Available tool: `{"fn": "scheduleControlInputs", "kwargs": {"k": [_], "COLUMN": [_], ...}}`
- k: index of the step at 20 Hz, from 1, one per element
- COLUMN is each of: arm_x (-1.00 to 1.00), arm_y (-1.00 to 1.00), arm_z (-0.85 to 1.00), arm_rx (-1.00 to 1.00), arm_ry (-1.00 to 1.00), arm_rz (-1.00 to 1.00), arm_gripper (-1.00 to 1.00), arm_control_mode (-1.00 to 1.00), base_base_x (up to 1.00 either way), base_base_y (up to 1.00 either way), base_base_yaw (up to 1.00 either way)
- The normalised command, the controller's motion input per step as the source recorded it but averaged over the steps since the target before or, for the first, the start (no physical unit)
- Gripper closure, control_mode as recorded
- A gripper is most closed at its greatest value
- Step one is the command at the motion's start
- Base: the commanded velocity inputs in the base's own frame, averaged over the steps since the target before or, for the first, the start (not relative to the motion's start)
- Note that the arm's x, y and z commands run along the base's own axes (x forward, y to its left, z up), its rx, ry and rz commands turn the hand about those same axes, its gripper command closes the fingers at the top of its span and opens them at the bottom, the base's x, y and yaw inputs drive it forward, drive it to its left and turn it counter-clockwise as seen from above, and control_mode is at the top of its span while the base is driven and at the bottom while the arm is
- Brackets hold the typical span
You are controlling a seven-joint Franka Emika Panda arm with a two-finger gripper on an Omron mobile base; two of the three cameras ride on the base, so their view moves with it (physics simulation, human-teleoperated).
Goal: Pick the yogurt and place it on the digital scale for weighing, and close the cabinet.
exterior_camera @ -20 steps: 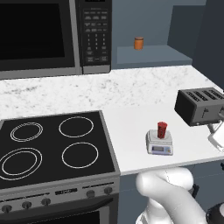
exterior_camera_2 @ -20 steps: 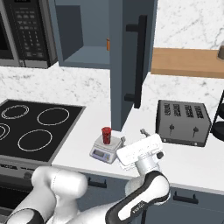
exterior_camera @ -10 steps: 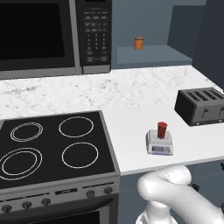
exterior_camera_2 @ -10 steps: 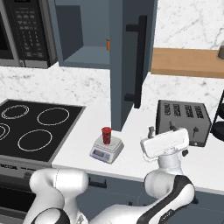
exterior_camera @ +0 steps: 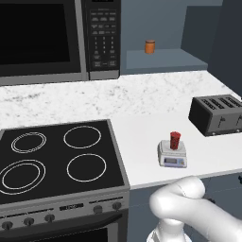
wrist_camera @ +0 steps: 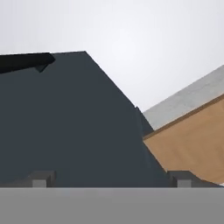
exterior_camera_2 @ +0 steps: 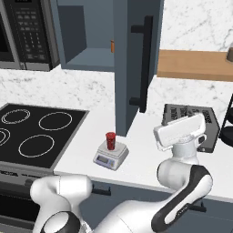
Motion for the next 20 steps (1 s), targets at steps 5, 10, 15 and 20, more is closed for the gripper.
{"fn": "scheduleControlInputs", "kwargs": {"k": [5,10,15,20], "arm_x": [-0.07,-0.05,-0.36,0.16], "arm_y": [0.76,1.0,1.0,1.0], "arm_z": [1.0,0.98,0.97,0.25], "arm_rx": [-0.25,-0.33,-0.31,-0.38], "arm_ry": [-0.05,-0.03,-0.09,0.0], "arm_rz": [0.1,0.13,0.2,-0.01], "arm_gripper": [-1.0,-1.0,-1.0,-1.0], "arm_control_mode": [-1.0,-1.0,-1.0,-1.0], "base_base_x": [0.0,0.0,0.0,0.0], "base_base_y": [0.0,0.0,0.0,0.0], "base_base_yaw": [0.0,0.0,0.0,0.0]}}
